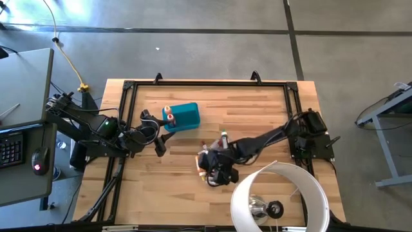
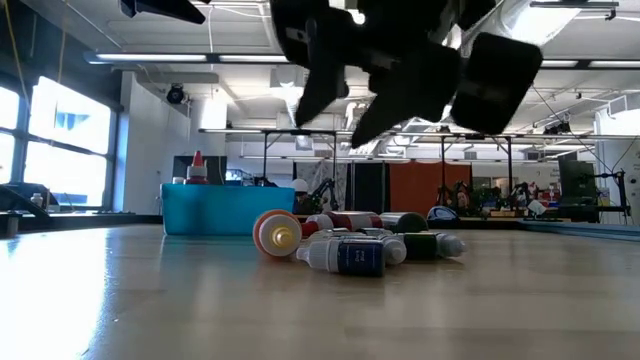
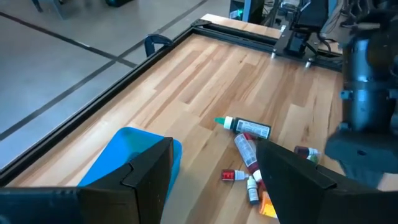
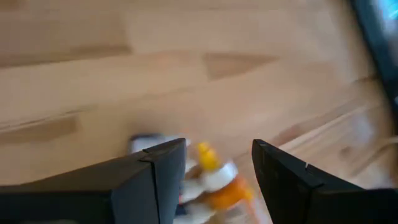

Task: Pick & Place food coloring
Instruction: Put the large yellow food coloring bottle into the blue bin

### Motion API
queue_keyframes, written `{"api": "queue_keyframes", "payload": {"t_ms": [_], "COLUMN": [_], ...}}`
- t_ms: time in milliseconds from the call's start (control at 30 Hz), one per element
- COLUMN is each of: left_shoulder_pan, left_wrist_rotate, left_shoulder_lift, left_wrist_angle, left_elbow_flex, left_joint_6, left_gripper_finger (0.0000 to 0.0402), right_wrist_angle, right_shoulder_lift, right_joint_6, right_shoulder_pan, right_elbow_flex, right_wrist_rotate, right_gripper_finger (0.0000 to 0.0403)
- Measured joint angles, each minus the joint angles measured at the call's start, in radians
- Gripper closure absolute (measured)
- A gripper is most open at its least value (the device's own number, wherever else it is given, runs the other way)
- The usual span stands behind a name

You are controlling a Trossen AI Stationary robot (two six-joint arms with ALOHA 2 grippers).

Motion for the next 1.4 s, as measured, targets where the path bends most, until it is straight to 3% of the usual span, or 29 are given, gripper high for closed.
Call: {"api": "queue_keyframes", "payload": {"t_ms": [300,467,667,833,1400], "left_shoulder_pan": [0.000,0.000,0.000,0.000,0.000], "left_wrist_rotate": [-0.005,-0.006,-0.004,-0.004,0.000], "left_shoulder_lift": [0.000,0.000,0.000,0.000,0.000], "left_wrist_angle": [0.010,0.011,0.013,0.009,0.008], "left_elbow_flex": [0.000,0.000,0.000,0.000,0.000], "left_joint_6": [-0.021,-0.021,-0.022,-0.021,-0.021], "left_gripper_finger": [0.0174,0.0174,0.0174,0.0174,0.0174], "right_wrist_angle": [0.043,0.048,-0.103,-0.182,-0.079], "right_shoulder_lift": [0.009,0.088,0.164,0.164,0.259], "right_joint_6": [0.071,0.080,0.073,0.038,-0.125], "right_shoulder_pan": [-0.039,-0.046,-0.051,-0.050,-0.124], "right_elbow_flex": [-0.006,0.067,0.181,0.186,0.170], "right_wrist_rotate": [-0.096,-0.099,-0.012,-0.013,0.041], "right_gripper_finger": [0.0224,0.0224,0.0224,0.0224,0.0224]}}
